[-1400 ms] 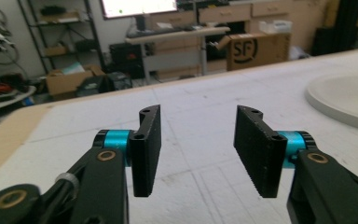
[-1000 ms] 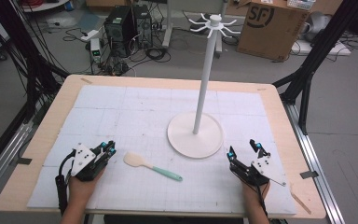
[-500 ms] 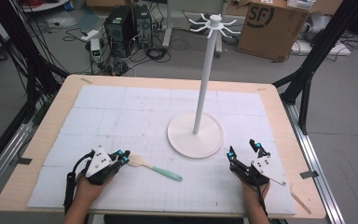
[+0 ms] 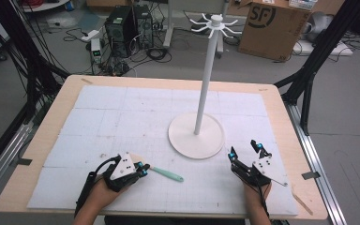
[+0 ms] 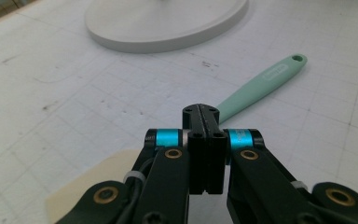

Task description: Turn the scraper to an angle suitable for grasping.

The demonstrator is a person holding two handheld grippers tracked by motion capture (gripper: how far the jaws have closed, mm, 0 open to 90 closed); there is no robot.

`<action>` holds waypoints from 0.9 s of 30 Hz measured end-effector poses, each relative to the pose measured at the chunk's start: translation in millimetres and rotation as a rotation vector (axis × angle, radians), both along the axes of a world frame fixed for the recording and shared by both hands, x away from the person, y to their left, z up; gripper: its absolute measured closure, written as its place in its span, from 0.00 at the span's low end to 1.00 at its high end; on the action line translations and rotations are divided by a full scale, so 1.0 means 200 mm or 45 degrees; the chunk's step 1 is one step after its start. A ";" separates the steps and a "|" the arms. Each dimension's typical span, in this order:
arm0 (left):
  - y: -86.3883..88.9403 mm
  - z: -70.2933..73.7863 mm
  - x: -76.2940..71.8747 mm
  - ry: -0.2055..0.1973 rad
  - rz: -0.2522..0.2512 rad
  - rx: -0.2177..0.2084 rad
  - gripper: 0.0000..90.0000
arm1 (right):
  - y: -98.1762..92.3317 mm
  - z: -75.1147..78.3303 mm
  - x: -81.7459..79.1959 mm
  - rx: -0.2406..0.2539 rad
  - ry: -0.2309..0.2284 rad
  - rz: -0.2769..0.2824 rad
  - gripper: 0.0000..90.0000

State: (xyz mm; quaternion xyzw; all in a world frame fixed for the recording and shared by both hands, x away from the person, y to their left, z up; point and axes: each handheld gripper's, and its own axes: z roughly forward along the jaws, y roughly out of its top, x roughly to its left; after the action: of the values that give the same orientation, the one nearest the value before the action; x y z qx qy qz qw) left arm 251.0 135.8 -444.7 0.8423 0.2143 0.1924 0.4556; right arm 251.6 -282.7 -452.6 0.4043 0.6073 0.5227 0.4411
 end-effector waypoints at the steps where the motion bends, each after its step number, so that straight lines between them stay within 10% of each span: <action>1: -0.01 0.00 0.00 0.008 -0.009 0.002 1.00 | 0.00 0.00 0.00 -0.001 0.000 0.000 0.27; 13: -0.08 -0.01 0.02 0.064 -0.007 0.047 1.00 | 0.00 0.00 0.00 -0.007 -0.003 0.000 0.27; 27: -0.06 -0.01 0.15 0.143 0.205 -0.031 1.00 | 0.00 0.00 0.00 -0.017 -0.006 -0.002 0.27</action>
State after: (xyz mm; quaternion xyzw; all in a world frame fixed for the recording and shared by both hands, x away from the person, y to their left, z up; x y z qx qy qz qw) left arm 281.8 123.2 -446.0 0.8262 0.3088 0.1781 0.4363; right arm 252.0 -282.3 -452.6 0.4004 0.6094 0.5192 0.4457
